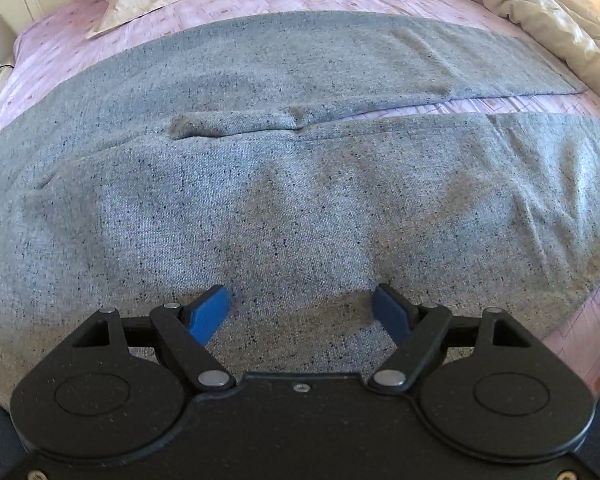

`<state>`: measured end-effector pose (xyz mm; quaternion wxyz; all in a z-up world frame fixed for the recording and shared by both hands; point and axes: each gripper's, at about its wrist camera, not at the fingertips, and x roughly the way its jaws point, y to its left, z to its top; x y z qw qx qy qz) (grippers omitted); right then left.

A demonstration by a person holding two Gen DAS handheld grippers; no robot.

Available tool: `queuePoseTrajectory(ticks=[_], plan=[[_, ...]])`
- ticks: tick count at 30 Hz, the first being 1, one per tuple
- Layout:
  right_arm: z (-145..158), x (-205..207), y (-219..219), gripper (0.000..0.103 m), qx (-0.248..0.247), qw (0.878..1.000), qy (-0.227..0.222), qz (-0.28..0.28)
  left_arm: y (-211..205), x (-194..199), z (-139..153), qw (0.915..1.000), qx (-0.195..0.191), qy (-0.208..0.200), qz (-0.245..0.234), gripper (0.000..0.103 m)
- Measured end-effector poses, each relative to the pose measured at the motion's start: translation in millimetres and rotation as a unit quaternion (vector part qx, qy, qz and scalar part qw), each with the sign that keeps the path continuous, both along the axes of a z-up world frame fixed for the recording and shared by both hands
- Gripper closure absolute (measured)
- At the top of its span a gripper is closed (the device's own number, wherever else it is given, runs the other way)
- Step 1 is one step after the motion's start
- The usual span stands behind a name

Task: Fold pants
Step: 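Close the right gripper on the leg cuffs and lift them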

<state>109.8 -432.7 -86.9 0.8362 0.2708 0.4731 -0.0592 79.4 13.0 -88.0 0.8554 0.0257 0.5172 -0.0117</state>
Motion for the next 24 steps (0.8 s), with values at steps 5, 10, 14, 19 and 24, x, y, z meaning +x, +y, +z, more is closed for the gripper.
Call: queuePoseTrajectory(ticks=[5, 10, 14, 19, 24], plan=[[-11.1, 19.8, 0.8, 0.069, 0.024, 1.0, 0.006, -0.003, -0.7, -1.3, 0.4, 1.0, 0.004, -0.002, -0.001, 0.023], [-4.5, 39.3, 10.8, 0.082, 0.009, 1.0, 0.02, 0.006, -0.7, -1.5, 1.3, 1.0, 0.004, -0.003, 0.0, 0.023], [13.7, 36.6, 30.2, 0.091, -0.037, 0.999, -0.028, 0.028, 0.8, -4.2, 6.9, 1.0, 0.0, -0.005, 0.005, 0.024], [44.4, 20.7, 43.9, 0.093, -0.061, 0.993, -0.098, 0.011, 7.6, -20.4, 26.5, 0.9996, -0.005, -0.019, 0.018, 0.024], [59.3, 11.5, 51.3, 0.093, -0.08, 0.987, -0.14, -0.013, 16.4, -49.2, 48.3, 0.9979, -0.051, -0.025, 0.032, 0.024]])
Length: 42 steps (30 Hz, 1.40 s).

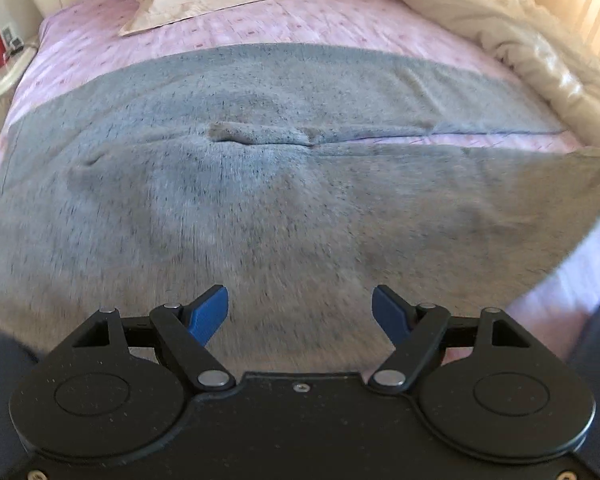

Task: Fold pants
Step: 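Close the right gripper on the leg cuffs and lift them, then grasp the waistband edge with the left gripper while the right holds the cuffs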

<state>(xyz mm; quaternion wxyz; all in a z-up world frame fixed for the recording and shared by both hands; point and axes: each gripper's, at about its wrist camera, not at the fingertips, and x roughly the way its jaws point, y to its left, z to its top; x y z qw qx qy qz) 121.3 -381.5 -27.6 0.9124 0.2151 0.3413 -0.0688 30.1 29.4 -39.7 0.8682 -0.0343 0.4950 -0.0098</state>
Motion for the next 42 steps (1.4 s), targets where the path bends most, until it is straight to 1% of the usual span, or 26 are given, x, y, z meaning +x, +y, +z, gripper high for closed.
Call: queuePoseTrajectory(ticks=[3, 7, 10, 13, 15, 17, 19, 22, 23, 26, 28, 29, 30, 31, 32, 33, 35, 37, 39, 41, 42], plan=[[-0.7, -0.3, 5.3, 0.093, -0.012, 1.0, -0.01, -0.011, -1.5, -19.5, 7.5, 0.9999, -0.015, -0.003, 0.0, 0.024], [-2.1, -0.6, 4.0, 0.094, 0.004, 0.999, -0.017, -0.035, -4.4, -38.5, 2.7, 0.9995, -0.03, 0.006, 0.003, 0.024], [-4.7, 1.7, 1.7, 0.094, 0.004, 0.999, -0.009, -0.05, -3.4, -36.1, -7.6, 0.9988, -0.04, 0.023, 0.015, 0.024], [-6.3, -2.2, -1.3, 0.094, 0.014, 0.998, -0.01, -0.061, 3.4, -26.7, -18.8, 0.9965, -0.058, 0.043, 0.043, 0.024], [-7.7, -4.3, -2.4, 0.094, 0.019, 0.998, -0.009, -0.065, 10.2, -18.8, -25.5, 0.9933, -0.077, 0.057, 0.064, 0.024], [-9.5, -3.4, -2.8, 0.094, 0.025, 0.997, -0.004, -0.069, 18.9, -13.5, -31.5, 0.9879, -0.104, 0.066, 0.094, 0.024], [-10.8, -2.3, -3.2, 0.094, 0.028, 0.997, -0.002, -0.068, 28.6, -11.1, -37.0, 0.9798, -0.139, 0.068, 0.127, 0.024], [-11.3, -1.4, -2.5, 0.094, 0.028, 0.997, -0.001, -0.066, 38.9, -8.9, -42.6, 0.9707, -0.169, 0.066, 0.158, 0.024], [-11.5, -1.2, -2.1, 0.094, 0.027, 0.998, -0.001, -0.065, 40.7, -8.9, -42.5, 0.9693, -0.173, 0.061, 0.164, 0.024], [-11.7, -0.8, -0.9, 0.094, 0.027, 0.998, 0.0, -0.062, 43.4, -3.6, -46.2, 0.969, -0.158, 0.061, 0.18, 0.023], [-11.4, -0.1, -2.0, 0.094, 0.026, 0.998, 0.0, -0.06, 47.1, 0.8, -53.4, 0.9645, -0.161, 0.069, 0.198, 0.025], [-11.3, -0.2, -2.0, 0.094, 0.027, 0.998, 0.0, -0.059, 47.6, 3.5, -53.9, 0.9637, -0.16, 0.069, 0.202, 0.025], [-11.3, -0.2, -2.0, 0.094, 0.028, 0.998, 0.0, -0.058, 46.0, 4.4, -52.9, 0.965, -0.154, 0.062, 0.203, 0.032], [-11.2, 0.0, -2.1, 0.094, 0.028, 0.998, 0.0, -0.056, 42.4, 5.3, -49.6, 0.9694, -0.133, 0.052, 0.2, 0.058], [-10.5, 0.5, -1.8, 0.094, 0.026, 0.998, 0.0, -0.054, 38.8, 6.2, -47.8, 0.974, -0.11, 0.048, 0.192, 0.076], [-9.3, 0.9, -0.6, 0.094, 0.024, 0.998, -0.001, -0.052, 36.7, 6.2, -46.4, 0.9776, -0.094, 0.044, 0.183, 0.088], [-4.6, 2.0, 4.7, 0.094, 0.008, 0.999, -0.006, -0.041, 41.2, 4.2, -42.2, 0.9766, -0.104, 0.033, 0.186, 0.092], [3.0, 4.0, 13.7, 0.094, -0.02, 0.999, -0.017, -0.027, 40.9, 2.8, -30.8, 0.9788, -0.096, 0.02, 0.18, 0.092], [9.9, 8.2, 19.0, 0.094, -0.028, 0.999, -0.026, -0.019, 38.7, 4.6, -16.2, 0.9833, -0.071, 0.004, 0.167, 0.092], [15.3, 17.2, 20.0, 0.094, -0.012, 0.999, -0.029, -0.019, 35.5, 9.2, 1.1, 0.9877, -0.036, -0.014, 0.151, 0.092], [17.4, 23.1, 20.0, 0.094, -0.002, 0.999, -0.029, -0.02, 35.4, 14.2, 7.9, 0.9887, -0.025, -0.022, 0.146, 0.092]])
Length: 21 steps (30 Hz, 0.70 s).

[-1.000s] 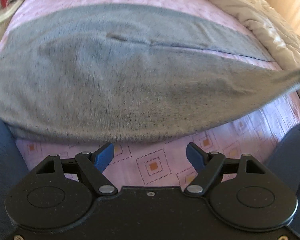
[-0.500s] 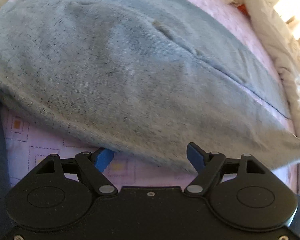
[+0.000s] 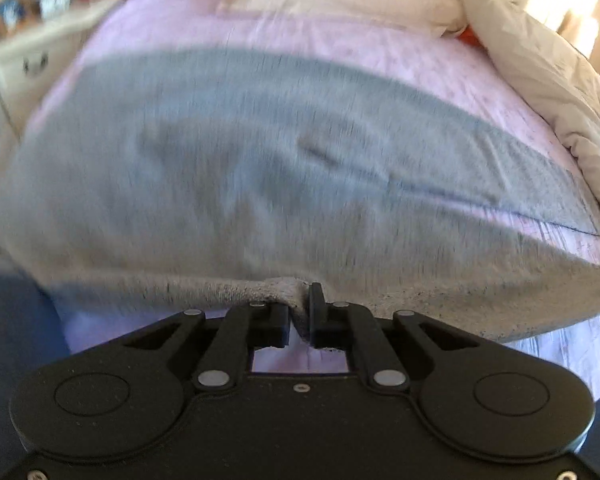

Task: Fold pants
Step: 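Grasp the waistband edge with the left gripper while the right holds the cuffs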

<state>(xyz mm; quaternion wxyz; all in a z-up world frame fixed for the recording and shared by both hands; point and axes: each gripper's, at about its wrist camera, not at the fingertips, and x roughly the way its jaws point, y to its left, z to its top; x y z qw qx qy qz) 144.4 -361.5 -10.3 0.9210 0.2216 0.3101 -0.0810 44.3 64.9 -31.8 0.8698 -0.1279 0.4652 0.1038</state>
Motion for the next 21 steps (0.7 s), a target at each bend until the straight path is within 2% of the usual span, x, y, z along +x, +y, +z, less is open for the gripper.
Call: queuePoseTrajectory(ticks=[2, 4, 9, 15, 21], plan=[[2.6, 12.7, 0.1, 0.094, 0.014, 1.0, -0.003, -0.005, 3.1, 13.7, 11.2, 0.9999, 0.013, -0.006, -0.007, 0.092], [3.8, 29.0, -0.1, 0.094, 0.028, 0.999, -0.001, -0.017, 11.5, 28.8, 20.8, 0.9998, 0.006, -0.014, -0.01, 0.092], [-5.0, 65.8, -1.6, 0.094, 0.061, 0.997, 0.007, -0.049, 16.7, 79.3, 31.6, 0.999, 0.024, -0.015, -0.033, 0.092], [-23.6, 120.1, 3.1, 0.094, 0.054, 0.996, 0.026, -0.07, 17.4, 150.0, 25.2, 0.9984, 0.033, -0.003, -0.046, 0.092], [-48.9, 164.8, 11.1, 0.094, 0.045, 0.994, 0.054, -0.079, 22.1, 216.3, 0.4, 0.998, 0.024, 0.036, -0.046, 0.092]])
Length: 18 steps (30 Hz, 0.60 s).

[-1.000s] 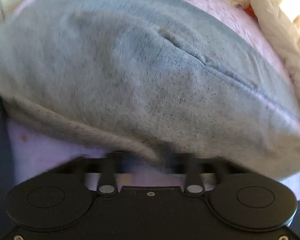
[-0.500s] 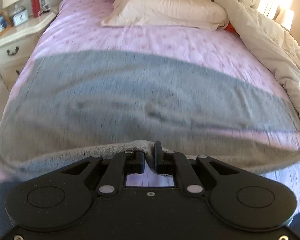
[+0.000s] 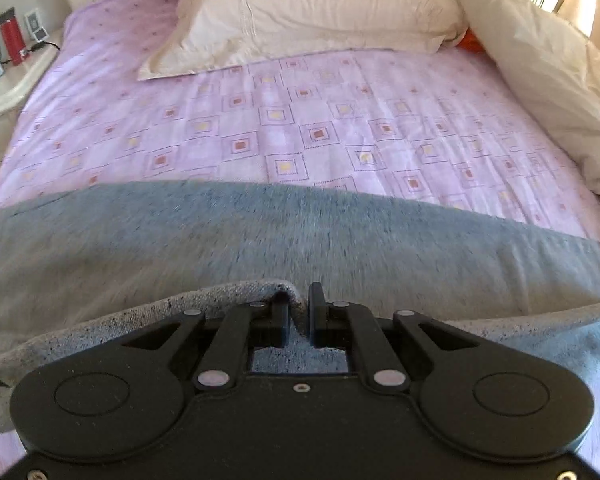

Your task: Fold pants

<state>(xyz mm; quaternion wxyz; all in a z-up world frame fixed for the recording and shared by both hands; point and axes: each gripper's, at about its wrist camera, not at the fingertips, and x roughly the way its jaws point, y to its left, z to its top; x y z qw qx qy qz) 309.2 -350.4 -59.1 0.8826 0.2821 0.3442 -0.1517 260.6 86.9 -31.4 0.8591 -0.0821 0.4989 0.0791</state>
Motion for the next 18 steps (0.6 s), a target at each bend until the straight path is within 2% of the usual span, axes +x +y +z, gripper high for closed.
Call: queuePoseTrajectory(ticks=[8, 13, 16, 18], plan=[[-27.6, 37.1, 5.2, 0.094, -0.009, 0.999, 0.03, -0.014, -0.8, 56.6, -27.1, 0.9992, 0.01, 0.037, -0.008, 0.092], [-39.3, 45.9, 4.2, 0.094, -0.007, 0.999, 0.038, -0.018, 4.0, 82.3, -36.9, 0.999, -0.003, 0.045, -0.003, 0.092], [-42.0, 48.6, -1.7, 0.089, 0.018, 1.0, -0.002, 0.017, 2.3, 93.0, -40.6, 0.9989, -0.003, 0.047, -0.001, 0.091], [-39.7, 45.9, -10.2, 0.081, 0.036, 0.998, -0.036, 0.032, 1.8, 95.7, -42.8, 0.9987, 0.0, 0.051, -0.001, 0.089]])
